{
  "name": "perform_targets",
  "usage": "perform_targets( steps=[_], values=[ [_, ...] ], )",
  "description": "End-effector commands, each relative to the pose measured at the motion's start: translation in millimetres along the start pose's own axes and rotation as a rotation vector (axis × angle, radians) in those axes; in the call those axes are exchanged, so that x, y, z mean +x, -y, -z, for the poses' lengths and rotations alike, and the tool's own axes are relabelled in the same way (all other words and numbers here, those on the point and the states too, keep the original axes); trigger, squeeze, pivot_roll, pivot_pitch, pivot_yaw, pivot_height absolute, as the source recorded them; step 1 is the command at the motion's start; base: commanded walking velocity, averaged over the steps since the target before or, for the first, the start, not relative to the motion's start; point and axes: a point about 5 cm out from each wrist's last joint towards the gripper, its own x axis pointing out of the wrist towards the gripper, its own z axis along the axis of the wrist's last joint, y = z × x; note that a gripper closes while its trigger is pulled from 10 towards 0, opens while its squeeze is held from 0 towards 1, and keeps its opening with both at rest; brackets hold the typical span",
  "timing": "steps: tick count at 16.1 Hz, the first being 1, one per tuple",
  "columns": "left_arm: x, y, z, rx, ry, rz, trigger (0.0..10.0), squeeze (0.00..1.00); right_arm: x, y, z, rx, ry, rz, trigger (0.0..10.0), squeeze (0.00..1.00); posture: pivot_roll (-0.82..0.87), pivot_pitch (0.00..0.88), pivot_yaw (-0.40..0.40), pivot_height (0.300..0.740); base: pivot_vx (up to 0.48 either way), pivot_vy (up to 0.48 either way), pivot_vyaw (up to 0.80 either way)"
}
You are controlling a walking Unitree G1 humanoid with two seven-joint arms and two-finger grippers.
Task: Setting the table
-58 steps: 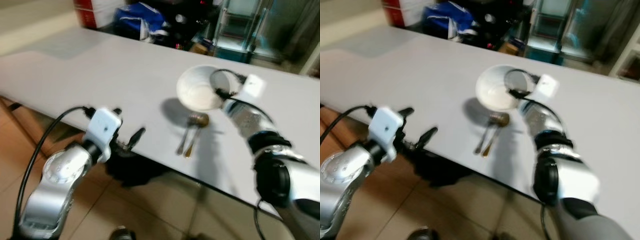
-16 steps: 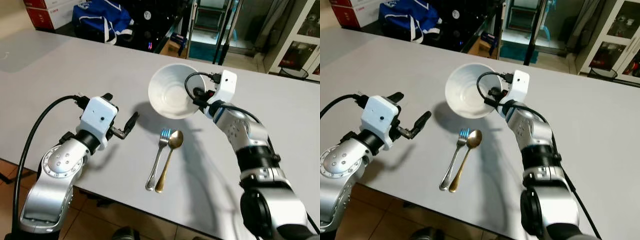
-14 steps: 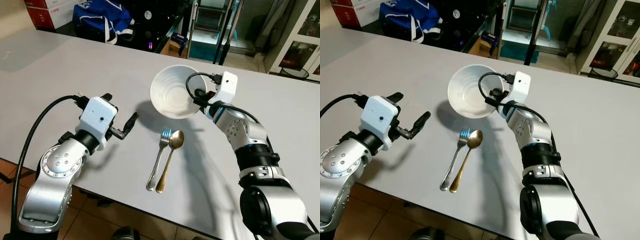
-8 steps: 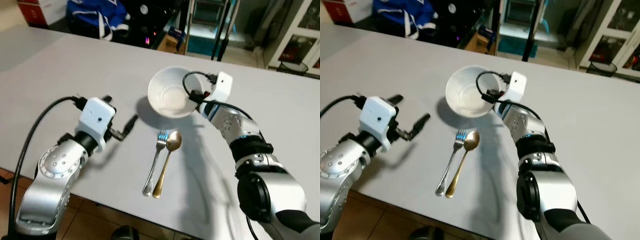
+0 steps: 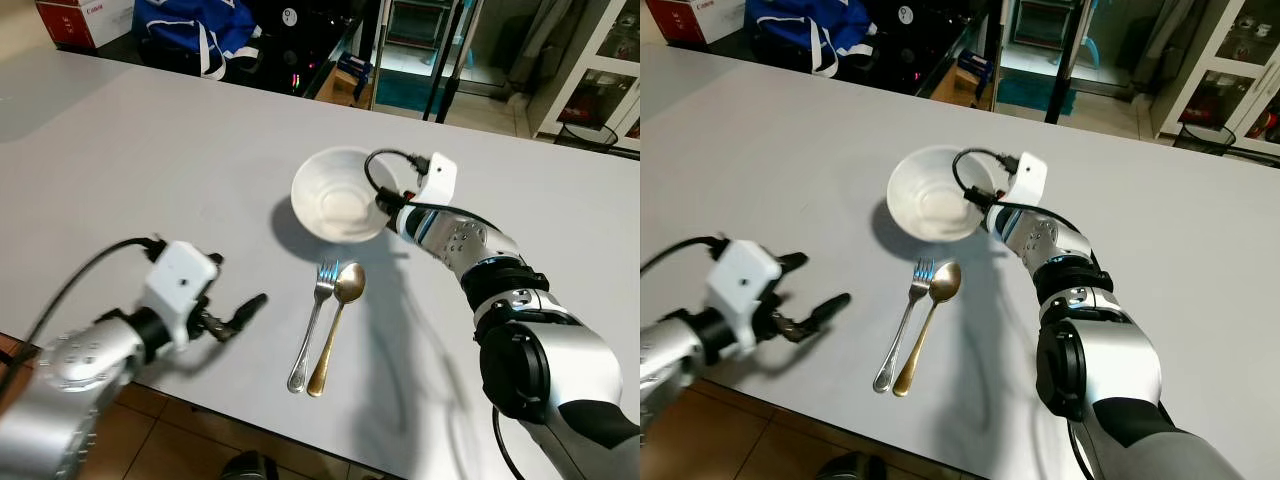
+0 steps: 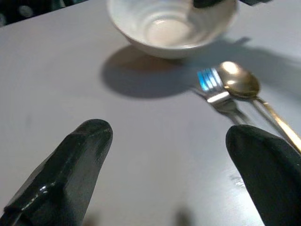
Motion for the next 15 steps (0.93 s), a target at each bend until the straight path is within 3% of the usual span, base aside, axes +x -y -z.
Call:
perform_targets(
  steps=[1, 6, 8, 15],
  values=[
    [-3.8, -0.5, -2.0, 0.004, -0.005, 0.009, 10.0, 0.0, -1.1, -8.2, -10.9, -0.013, 0.001, -0.031, 10.0, 0.0, 0.1, 0.033, -0.027, 0.74, 0.0, 0.0, 0.0],
    [-2.8, 2.1, -4.9, -0.001, -0.007, 0.033, 10.0, 0.0, 0.4, -9.7, -2.7, -0.03, -0.061, -0.038, 10.0, 0.0, 0.1, 0.025, -0.027, 0.74, 0.0, 0.0, 0.0],
    [-2.9, 1.9, -5.1, -0.001, -0.007, 0.034, 10.0, 0.0, 0.4, -10.0, -2.8, -0.028, -0.064, -0.041, 10.0, 1.0, 0.1, 0.022, -0.025, 0.74, 0.0, 0.0, 0.0],
    [-1.0, -0.2, -6.3, 0.013, -0.004, 0.016, 10.0, 0.0, 0.2, -14.7, -7.4, -0.041, -0.054, -0.065, 10.0, 1.0, 0.1, 0.019, -0.025, 0.74, 0.0, 0.0, 0.0]
  ],
)
